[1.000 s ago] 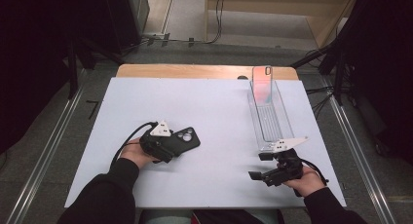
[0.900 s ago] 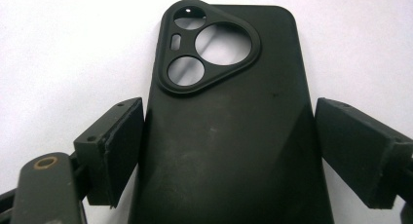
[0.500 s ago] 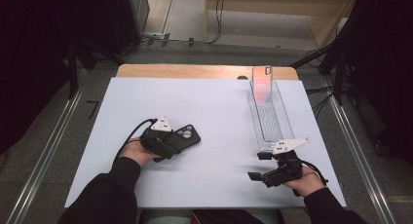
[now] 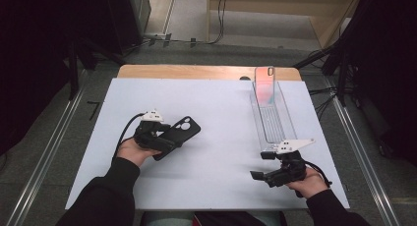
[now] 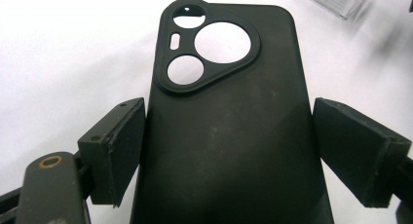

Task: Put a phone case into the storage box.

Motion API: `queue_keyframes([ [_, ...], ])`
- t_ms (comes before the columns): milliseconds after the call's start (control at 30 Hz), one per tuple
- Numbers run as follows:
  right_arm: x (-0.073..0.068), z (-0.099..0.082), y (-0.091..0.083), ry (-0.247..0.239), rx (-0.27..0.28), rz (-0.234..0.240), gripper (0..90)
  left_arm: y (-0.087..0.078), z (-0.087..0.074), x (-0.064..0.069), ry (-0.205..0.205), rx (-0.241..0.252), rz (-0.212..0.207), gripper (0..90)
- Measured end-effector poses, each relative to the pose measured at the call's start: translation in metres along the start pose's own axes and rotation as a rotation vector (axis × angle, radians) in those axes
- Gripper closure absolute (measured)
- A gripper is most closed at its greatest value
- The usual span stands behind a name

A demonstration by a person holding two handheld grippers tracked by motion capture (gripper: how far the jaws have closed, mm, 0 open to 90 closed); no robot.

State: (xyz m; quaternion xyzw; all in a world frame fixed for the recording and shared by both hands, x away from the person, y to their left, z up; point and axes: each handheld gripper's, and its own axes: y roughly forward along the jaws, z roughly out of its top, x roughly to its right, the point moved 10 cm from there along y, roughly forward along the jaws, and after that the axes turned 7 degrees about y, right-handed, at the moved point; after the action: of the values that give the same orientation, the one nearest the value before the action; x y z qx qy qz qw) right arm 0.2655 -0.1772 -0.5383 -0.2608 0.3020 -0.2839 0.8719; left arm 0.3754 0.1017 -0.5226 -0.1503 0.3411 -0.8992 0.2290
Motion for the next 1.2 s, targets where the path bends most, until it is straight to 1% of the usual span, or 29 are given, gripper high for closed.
queue_keyframes([
  [67, 0.0, 0.002, -0.001, -0.003, 0.018, -0.007, 12.1, -0.002, 0.001, 0.003, -0.028, 0.003, -0.007, 14.8],
  [133, 0.001, 0.005, -0.001, -0.007, 0.037, -0.027, 12.1, -0.003, 0.002, 0.007, -0.053, 0.003, -0.011, 14.8],
  [167, 0.002, 0.007, -0.002, -0.004, 0.04, -0.035, 12.1, -0.004, 0.002, 0.009, -0.054, 0.001, -0.009, 14.8],
  [200, 0.0, 0.008, -0.003, 0.011, 0.043, -0.025, 12.0, -0.004, 0.003, 0.011, -0.055, 0.001, -0.008, 14.8],
  [267, -0.001, 0.011, -0.004, 0.013, 0.052, -0.016, 12.1, -0.005, 0.003, 0.015, -0.062, -0.003, -0.009, 14.7],
  [400, -0.001, 0.014, -0.004, 0.019, 0.058, -0.036, 12.1, -0.005, 0.005, 0.021, -0.098, 0.005, -0.01, 14.7],
  [433, 0.0, 0.015, -0.004, 0.029, 0.057, -0.04, 12.0, -0.005, 0.005, 0.023, -0.106, 0.009, -0.008, 14.7],
  [500, -0.001, 0.017, -0.003, 0.047, 0.054, -0.032, 12.0, -0.007, 0.006, 0.025, -0.126, 0.021, 0.0, 14.7],
  [600, -0.002, 0.018, -0.003, 0.052, 0.052, -0.032, 12.0, -0.009, 0.005, 0.027, -0.14, 0.032, 0.026, 14.7],
  [700, -0.004, 0.022, -0.002, 0.053, 0.06, -0.033, 12.1, -0.011, 0.005, 0.03, -0.164, 0.05, 0.057, 14.7],
  [733, -0.005, 0.023, -0.001, 0.06, 0.062, -0.03, 12.1, -0.012, 0.005, 0.031, -0.166, 0.053, 0.065, 14.7],
  [767, -0.005, 0.024, -0.001, 0.062, 0.065, -0.029, 12.1, -0.013, 0.005, 0.033, -0.171, 0.062, 0.083, 14.7],
  [800, -0.006, 0.025, 0.0, 0.067, 0.065, -0.031, 12.1, -0.013, 0.005, 0.033, -0.164, 0.059, 0.089, 14.7],
  [833, -0.007, 0.027, 0.0, 0.067, 0.069, -0.029, 12.1, -0.014, 0.005, 0.035, -0.167, 0.066, 0.099, 14.7],
  [967, -0.008, 0.03, 0.002, 0.074, 0.072, -0.033, 12.1, -0.014, 0.006, 0.038, -0.188, 0.095, 0.142, 14.7],
  [1033, -0.009, 0.032, 0.003, 0.085, 0.075, -0.035, 12.1, -0.012, 0.005, 0.042, -0.182, 0.094, 0.147, 14.6],
  [1100, -0.01, 0.035, 0.004, 0.101, 0.083, -0.03, 12.1, -0.01, 0.004, 0.046, -0.181, 0.098, 0.164, 14.6],
  [1200, -0.012, 0.04, 0.004, 0.118, 0.099, -0.042, 12.1, -0.007, 0.003, 0.049, -0.18, 0.105, 0.187, 14.6],
])
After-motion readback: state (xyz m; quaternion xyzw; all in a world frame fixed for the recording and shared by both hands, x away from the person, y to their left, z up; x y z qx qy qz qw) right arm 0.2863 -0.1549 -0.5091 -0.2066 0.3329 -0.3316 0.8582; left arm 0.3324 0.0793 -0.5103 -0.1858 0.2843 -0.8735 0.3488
